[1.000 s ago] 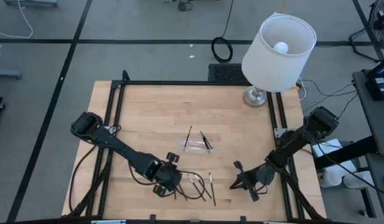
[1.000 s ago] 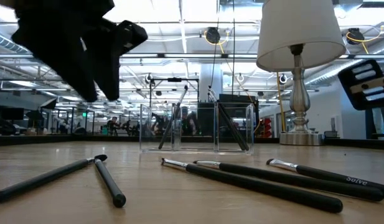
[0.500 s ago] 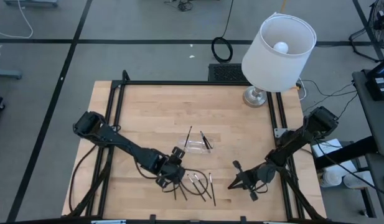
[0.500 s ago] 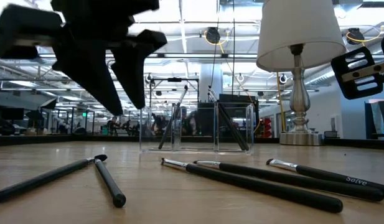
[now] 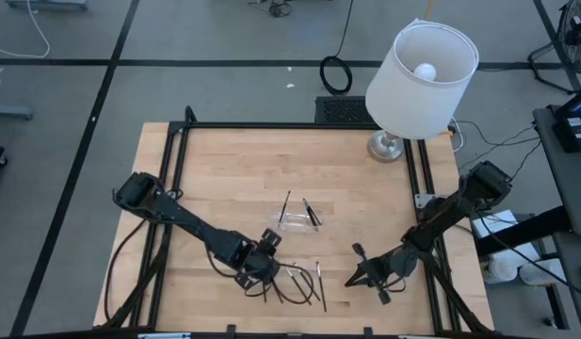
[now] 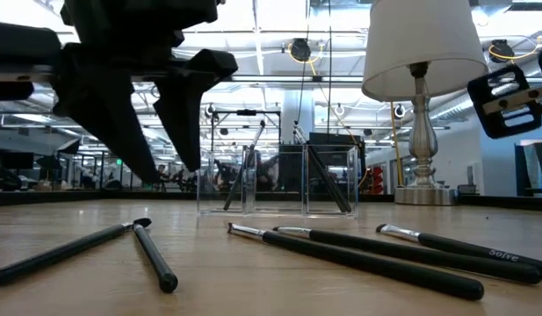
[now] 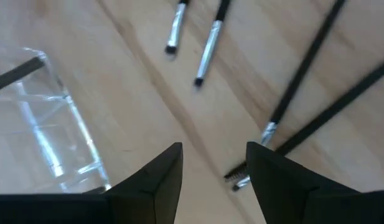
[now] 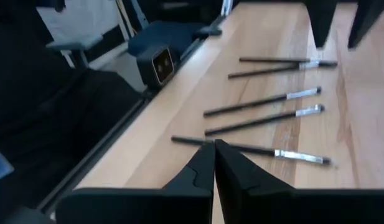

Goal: Put items in baskets/containers
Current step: Put the brow brush in the transparent organizer

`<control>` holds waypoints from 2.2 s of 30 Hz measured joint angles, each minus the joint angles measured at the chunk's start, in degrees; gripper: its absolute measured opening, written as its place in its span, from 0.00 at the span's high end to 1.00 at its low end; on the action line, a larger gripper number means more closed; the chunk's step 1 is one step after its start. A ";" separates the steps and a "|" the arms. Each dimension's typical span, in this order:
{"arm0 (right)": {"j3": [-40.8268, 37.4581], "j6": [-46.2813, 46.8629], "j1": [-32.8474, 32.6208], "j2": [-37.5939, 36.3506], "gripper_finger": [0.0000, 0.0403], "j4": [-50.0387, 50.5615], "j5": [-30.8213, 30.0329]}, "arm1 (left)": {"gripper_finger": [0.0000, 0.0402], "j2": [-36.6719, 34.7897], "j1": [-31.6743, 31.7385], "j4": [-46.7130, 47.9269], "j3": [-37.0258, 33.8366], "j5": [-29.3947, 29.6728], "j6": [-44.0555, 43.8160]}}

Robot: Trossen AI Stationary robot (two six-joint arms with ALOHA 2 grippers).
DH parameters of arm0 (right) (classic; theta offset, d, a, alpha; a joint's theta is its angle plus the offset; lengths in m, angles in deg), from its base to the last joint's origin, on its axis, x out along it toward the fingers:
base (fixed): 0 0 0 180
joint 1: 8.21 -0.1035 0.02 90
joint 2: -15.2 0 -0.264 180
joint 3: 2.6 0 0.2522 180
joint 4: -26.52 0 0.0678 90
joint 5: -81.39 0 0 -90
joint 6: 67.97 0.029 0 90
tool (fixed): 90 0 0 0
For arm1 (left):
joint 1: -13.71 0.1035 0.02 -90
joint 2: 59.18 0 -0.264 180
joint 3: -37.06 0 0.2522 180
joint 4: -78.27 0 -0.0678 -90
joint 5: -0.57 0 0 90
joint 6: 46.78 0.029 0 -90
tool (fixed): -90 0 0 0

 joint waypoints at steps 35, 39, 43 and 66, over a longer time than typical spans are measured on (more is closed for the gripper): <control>0.02 1.01 -0.11 -0.02 1.00 -4.49 -4.74 | 0.60 -1.16 -4.40 1.86 0.07 -0.83 -5.97; 0.02 1.01 -0.11 -0.02 1.00 -4.45 -4.74 | 0.60 -1.13 -4.35 0.37 0.07 -0.87 -4.24; 0.02 1.01 -0.11 -0.02 1.00 -4.23 -4.73 | 0.60 -1.11 -4.35 -0.09 0.07 -4.04 -2.04; 0.02 0.62 -0.13 -0.02 1.00 -4.03 -4.74 | 0.60 -0.79 -1.07 -5.86 0.04 -9.30 4.96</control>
